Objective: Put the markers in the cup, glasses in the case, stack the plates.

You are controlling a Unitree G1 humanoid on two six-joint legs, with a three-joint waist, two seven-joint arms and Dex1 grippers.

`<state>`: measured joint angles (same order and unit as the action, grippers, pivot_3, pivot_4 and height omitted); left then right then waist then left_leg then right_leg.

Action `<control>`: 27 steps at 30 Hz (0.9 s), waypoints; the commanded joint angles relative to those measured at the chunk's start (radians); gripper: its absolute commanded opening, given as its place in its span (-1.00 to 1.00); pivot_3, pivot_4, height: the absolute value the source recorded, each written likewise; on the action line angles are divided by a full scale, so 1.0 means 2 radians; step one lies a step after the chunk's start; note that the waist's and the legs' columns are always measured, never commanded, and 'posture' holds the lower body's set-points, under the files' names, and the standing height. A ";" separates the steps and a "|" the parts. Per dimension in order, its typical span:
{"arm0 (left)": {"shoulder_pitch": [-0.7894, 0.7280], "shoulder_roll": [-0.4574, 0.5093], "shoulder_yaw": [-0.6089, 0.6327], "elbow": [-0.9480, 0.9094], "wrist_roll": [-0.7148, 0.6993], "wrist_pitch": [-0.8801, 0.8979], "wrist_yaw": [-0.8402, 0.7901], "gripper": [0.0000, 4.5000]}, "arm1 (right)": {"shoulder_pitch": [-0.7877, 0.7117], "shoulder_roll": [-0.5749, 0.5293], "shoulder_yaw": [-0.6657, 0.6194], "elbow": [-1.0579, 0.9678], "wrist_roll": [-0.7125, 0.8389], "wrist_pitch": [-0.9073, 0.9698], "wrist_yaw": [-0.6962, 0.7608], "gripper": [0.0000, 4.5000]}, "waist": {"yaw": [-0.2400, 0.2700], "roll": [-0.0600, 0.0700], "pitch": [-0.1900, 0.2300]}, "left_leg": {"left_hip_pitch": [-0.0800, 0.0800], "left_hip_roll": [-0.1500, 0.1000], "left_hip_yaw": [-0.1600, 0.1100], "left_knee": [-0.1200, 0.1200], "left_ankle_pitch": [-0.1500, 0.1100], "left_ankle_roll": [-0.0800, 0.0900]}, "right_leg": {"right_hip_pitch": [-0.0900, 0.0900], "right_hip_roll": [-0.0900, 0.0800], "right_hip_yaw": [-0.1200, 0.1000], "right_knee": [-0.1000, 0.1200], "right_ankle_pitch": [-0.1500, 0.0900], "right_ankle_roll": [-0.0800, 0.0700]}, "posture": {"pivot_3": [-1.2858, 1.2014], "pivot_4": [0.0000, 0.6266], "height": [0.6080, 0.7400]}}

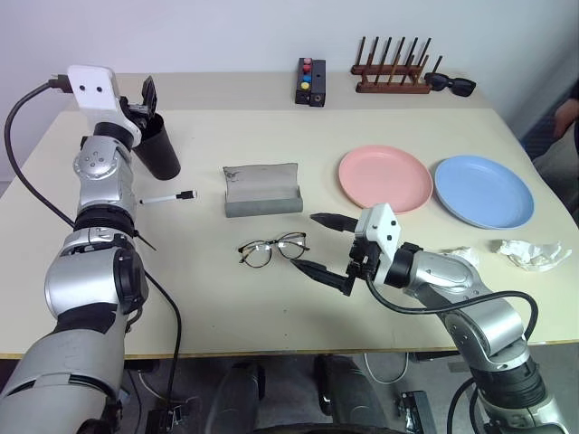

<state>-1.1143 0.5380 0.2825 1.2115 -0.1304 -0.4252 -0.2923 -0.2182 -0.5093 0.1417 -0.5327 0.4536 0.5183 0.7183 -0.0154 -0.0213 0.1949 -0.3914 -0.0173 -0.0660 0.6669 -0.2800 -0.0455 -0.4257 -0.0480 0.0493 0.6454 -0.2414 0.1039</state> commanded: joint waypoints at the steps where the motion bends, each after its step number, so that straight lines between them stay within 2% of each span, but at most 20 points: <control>1: 0.004 0.002 0.007 -0.040 -0.017 -0.009 -0.033 0.66 | -0.007 -0.003 -0.005 -0.019 0.005 -0.003 0.002 1.00 | 0.000 0.000 0.000 | 0.000 0.000 0.000 0.000 0.000 0.000 | 0.000 0.000 0.000 0.000 0.000 0.000 | 0.03 -0.52 0.92; 4: 0.030 -0.001 0.000 -0.100 -0.039 0.009 -0.106 0.66 | -0.006 -0.004 -0.006 -0.020 0.005 -0.003 0.002 1.00 | 0.000 0.000 0.000 | 0.000 0.000 0.000 0.000 0.000 0.000 | 0.000 0.000 0.000 0.000 0.000 0.000 | 0.03 -0.52 0.92; 8: 0.102 0.011 -0.016 -0.248 -0.088 0.105 -0.219 0.66 | -0.004 -0.005 -0.007 -0.022 0.006 -0.001 0.001 1.00 | -0.001 0.000 0.000 | 0.000 0.000 0.000 0.000 0.000 0.000 | 0.000 0.000 0.000 0.000 0.000 0.000 | 0.03 -0.52 0.92; 11: 0.159 0.044 -0.033 -0.348 -0.107 0.195 -0.276 0.66 | -0.004 -0.005 -0.006 -0.022 0.007 -0.001 0.002 1.00 | -0.004 0.000 0.000 | 0.000 0.000 0.000 0.000 0.000 0.000 | 0.000 0.000 0.000 0.001 0.000 0.000 | 0.03 -0.52 0.92; 14: 0.195 0.078 -0.054 -0.405 -0.101 0.263 -0.306 0.66 | -0.006 -0.006 -0.005 -0.020 0.007 -0.001 0.003 1.00 | -0.005 0.000 0.000 | 0.000 0.001 0.000 0.000 0.000 0.000 | 0.000 0.001 0.001 0.001 0.000 0.000 | 0.03 -0.52 0.92; 17: 0.209 0.118 -0.093 -0.416 -0.051 0.311 -0.314 0.66 | -0.011 -0.004 -0.002 -0.015 0.007 -0.001 0.005 1.00 | -0.002 0.000 0.000 | 0.001 0.001 0.000 0.000 0.000 0.000 | 0.000 0.001 0.001 0.001 0.000 0.000 | 0.03 -0.52 0.92; 21: 0.192 0.140 -0.146 -0.383 0.008 0.348 -0.314 0.66 | -0.017 -0.002 0.001 -0.011 0.006 0.000 0.006 1.00 | 0.001 0.000 0.000 | 0.001 0.001 0.000 0.000 0.000 0.000 | 0.000 0.001 0.001 0.001 0.000 0.000 | 0.03 -0.52 0.92; 27: 0.130 0.121 -0.188 -0.287 0.051 0.376 -0.320 0.66 | -0.023 -0.001 0.003 -0.006 0.003 0.001 0.006 1.00 | 0.000 0.000 0.000 | 0.000 0.001 0.000 0.000 0.000 0.000 | 0.000 0.001 0.000 0.001 0.000 0.000 | 0.03 -0.52 0.92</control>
<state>-0.8126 0.7760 -0.0957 0.6197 -0.0453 0.3202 -0.9256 -0.2501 -0.5184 0.1520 -0.5290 0.4535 0.5237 0.7310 -0.0146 -0.0211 0.1948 -0.3905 -0.0162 -0.0661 0.6679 -0.2797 -0.0456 -0.4253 -0.0461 0.0502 0.6474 -0.2416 0.1030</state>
